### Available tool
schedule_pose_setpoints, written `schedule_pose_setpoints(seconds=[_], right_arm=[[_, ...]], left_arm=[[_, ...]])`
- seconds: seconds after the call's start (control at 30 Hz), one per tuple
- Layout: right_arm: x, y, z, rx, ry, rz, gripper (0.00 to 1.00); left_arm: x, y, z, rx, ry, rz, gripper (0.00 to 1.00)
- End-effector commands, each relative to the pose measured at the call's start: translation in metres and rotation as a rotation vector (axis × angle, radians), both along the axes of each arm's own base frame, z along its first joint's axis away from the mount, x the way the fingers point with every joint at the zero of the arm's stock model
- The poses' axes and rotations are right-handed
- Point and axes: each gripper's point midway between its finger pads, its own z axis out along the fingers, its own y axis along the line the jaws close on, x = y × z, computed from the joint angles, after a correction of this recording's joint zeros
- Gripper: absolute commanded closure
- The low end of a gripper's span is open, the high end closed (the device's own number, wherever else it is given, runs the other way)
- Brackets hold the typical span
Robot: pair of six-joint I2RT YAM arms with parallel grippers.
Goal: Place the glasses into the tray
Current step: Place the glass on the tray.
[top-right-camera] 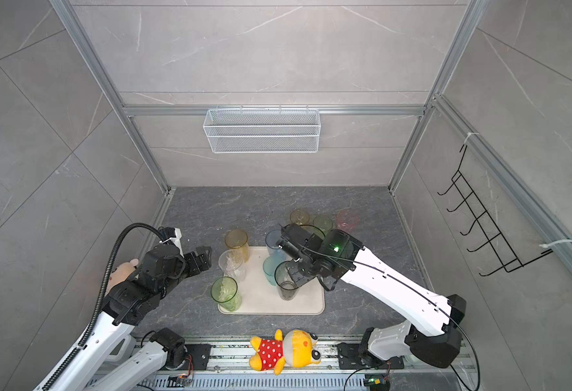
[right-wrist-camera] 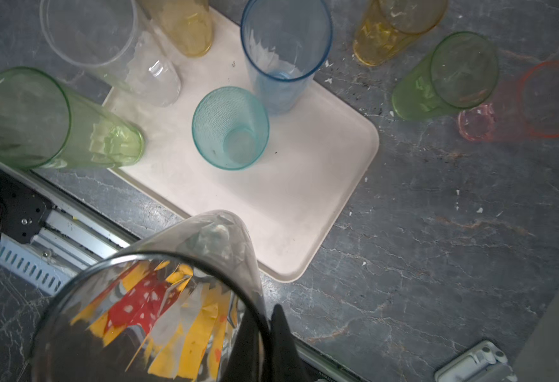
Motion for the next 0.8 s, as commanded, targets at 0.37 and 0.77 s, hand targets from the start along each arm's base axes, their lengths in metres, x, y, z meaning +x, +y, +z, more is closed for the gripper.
schedule_pose_setpoints(seconds=[0.37, 0.77], right_arm=[[-0.004, 0.028, -0.032, 0.042, -0.031, -0.049, 1.00], [0.001, 0.038, -0.076, -0.006, -0.003, -0.090, 1.00]], left_arm=[[-0.002, 0.003, 0.008, -0.017, -0.028, 0.008, 0.05], [-0.003, 0.003, 0.004, -0.018, -0.026, 0.009, 0.05]])
